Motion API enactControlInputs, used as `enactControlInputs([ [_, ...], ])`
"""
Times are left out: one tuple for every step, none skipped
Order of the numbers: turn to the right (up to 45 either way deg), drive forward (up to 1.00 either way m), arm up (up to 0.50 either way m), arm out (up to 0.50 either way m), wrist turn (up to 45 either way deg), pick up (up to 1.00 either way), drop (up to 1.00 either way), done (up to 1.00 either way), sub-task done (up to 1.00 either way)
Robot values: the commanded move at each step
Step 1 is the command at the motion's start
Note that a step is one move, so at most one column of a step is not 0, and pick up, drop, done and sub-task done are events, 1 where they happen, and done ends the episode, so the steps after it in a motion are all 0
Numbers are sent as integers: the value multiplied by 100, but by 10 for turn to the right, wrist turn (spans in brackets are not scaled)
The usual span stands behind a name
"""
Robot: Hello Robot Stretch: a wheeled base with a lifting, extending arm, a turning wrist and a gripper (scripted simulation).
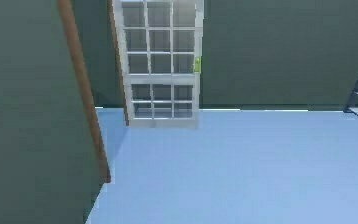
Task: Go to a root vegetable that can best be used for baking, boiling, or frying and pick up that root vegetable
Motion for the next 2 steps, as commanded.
enactControlInputs([
  [0,100,0,0,0,0,0,0,0],
  [-60,0,0,0,0,0,0,0,0],
])
